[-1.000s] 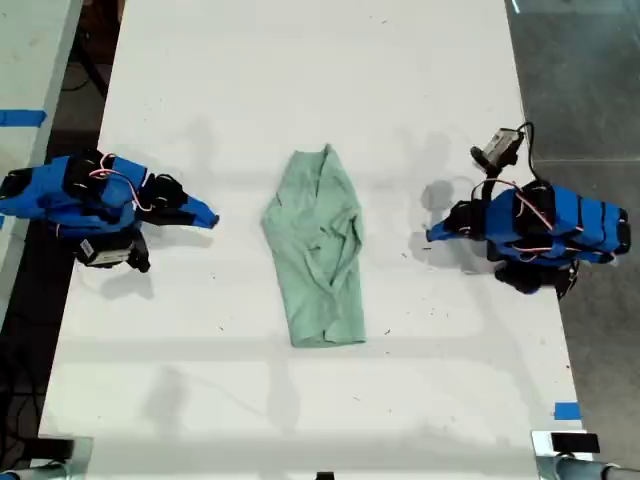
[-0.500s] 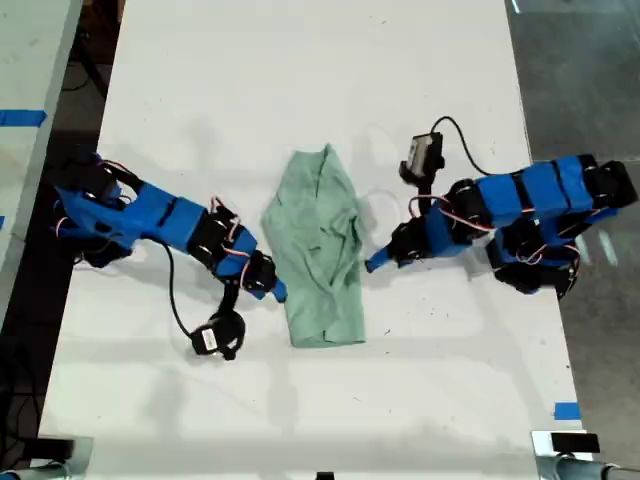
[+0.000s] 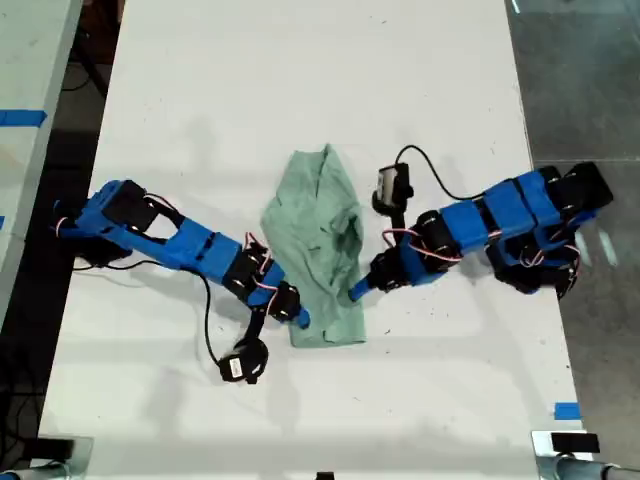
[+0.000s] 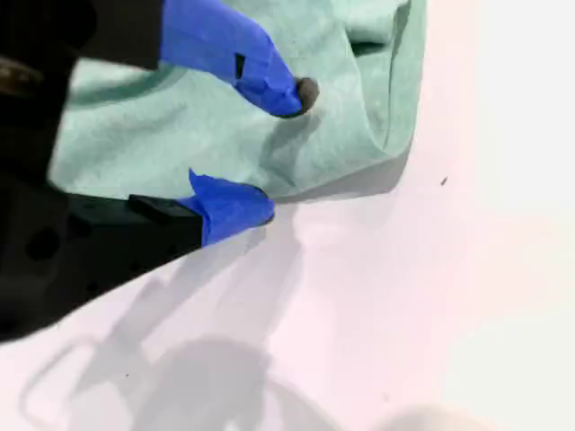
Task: Fold t shirt
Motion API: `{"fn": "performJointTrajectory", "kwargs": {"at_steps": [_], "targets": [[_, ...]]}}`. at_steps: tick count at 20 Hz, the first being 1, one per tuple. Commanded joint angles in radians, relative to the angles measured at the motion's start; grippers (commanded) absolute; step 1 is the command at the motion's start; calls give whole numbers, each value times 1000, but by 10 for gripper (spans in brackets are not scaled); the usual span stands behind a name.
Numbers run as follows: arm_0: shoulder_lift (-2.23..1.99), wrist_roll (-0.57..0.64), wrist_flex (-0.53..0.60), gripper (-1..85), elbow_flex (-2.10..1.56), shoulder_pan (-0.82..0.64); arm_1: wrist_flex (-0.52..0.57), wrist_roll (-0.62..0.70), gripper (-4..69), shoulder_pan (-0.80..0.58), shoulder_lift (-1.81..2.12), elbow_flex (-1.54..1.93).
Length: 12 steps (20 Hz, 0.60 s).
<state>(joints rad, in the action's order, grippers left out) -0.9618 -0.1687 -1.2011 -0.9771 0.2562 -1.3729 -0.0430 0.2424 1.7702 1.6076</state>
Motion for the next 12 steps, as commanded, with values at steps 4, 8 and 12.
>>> {"fn": "performJointTrajectory", "kwargs": {"at_steps": [4, 8, 12], "targets": [[87, -28, 64, -1, 81, 38, -12, -11, 281, 55, -69, -160], [52, -18, 51, -1, 83, 34, -14, -40, 276, 91, -178, -229], [48, -14, 43, -1, 83, 34, 9, -84, 258, 127, -259, -222]]}}
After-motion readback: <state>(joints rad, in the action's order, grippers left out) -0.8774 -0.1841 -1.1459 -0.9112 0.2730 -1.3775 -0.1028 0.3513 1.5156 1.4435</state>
